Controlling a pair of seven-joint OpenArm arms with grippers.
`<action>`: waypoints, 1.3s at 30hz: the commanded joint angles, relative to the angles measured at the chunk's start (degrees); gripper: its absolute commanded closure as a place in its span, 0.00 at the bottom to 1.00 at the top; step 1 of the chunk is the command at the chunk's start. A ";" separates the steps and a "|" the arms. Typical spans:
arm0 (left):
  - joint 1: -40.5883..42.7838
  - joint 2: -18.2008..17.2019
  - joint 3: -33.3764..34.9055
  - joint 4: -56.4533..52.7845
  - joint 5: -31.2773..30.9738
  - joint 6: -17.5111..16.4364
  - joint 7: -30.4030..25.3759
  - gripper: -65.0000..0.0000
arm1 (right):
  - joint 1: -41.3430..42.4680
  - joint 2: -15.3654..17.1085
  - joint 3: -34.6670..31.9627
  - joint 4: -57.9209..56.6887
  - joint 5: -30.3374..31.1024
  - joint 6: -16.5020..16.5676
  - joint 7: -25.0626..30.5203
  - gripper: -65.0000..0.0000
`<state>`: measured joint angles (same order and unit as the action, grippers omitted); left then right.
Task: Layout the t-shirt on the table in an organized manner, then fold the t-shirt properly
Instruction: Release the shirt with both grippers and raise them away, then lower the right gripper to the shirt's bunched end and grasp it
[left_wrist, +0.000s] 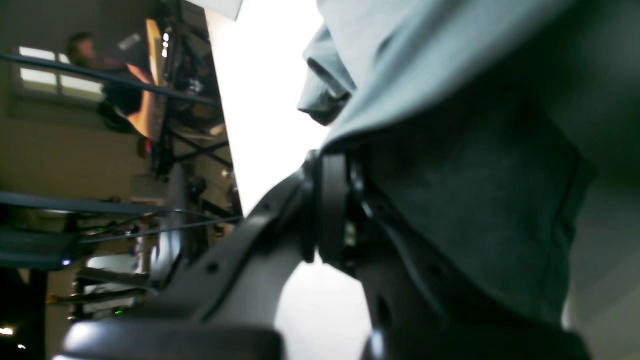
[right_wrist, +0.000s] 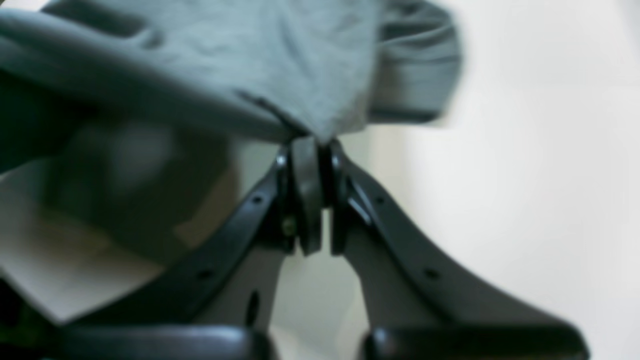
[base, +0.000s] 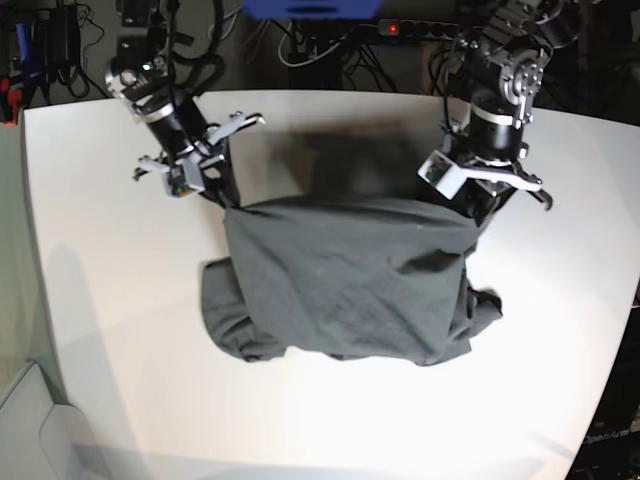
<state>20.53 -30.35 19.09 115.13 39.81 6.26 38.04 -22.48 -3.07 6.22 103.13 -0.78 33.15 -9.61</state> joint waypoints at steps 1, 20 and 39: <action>0.26 -1.08 -1.55 1.04 1.90 1.17 -0.72 1.00 | -0.42 -0.05 -0.72 1.18 1.08 0.13 1.91 1.00; 11.95 -4.33 -18.43 0.78 7.88 1.17 -0.81 1.00 | -7.28 4.96 -25.60 0.65 0.82 0.04 1.39 1.00; 12.04 -4.42 -24.67 0.34 8.32 1.17 -0.02 0.99 | -5.70 8.13 -34.75 -4.01 0.82 -0.14 1.74 0.69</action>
<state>32.67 -33.80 -5.06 114.74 46.74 6.20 38.09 -27.66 5.52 -28.03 98.04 -1.04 32.69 -9.74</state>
